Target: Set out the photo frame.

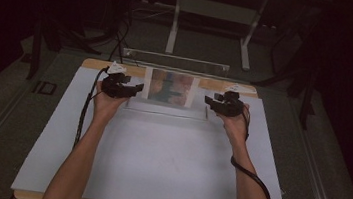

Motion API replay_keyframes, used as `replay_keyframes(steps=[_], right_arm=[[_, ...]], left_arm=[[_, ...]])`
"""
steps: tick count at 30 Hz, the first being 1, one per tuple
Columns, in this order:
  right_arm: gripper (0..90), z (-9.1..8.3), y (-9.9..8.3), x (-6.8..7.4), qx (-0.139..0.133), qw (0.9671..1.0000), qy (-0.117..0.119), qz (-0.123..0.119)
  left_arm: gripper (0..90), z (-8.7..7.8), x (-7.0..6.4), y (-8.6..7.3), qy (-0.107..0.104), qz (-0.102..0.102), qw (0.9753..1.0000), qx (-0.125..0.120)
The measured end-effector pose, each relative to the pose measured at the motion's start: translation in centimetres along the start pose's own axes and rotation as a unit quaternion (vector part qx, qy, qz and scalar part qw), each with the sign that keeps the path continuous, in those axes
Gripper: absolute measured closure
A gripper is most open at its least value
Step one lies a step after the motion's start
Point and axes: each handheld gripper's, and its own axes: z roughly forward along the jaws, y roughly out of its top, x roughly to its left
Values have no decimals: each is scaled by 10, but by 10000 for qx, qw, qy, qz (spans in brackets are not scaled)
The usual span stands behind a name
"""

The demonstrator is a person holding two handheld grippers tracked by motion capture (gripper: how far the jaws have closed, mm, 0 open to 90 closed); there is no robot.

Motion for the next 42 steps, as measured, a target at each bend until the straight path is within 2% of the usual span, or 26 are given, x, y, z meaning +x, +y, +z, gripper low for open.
replay_keyframes(steps=[10, 27, 32, 42], right_arm=[[518, -15, -1, 8, -58, 9999, 51, -81], [521, -35, -7, 20, -33, 9999, 133, -89], [521, -43, -7, 24, -43, 9998, 160, -76], [521, -66, -17, 45, 28, 9998, 125, -138]], left_arm=[[323, -12, -6, -5, -102, -124, 9999, -25], [324, -34, -22, -3, -65, -20, 10000, 41], [324, -46, -30, -2, -24, 2, 10000, 66], [324, -68, -42, -15, -103, -82, 9998, 144]])
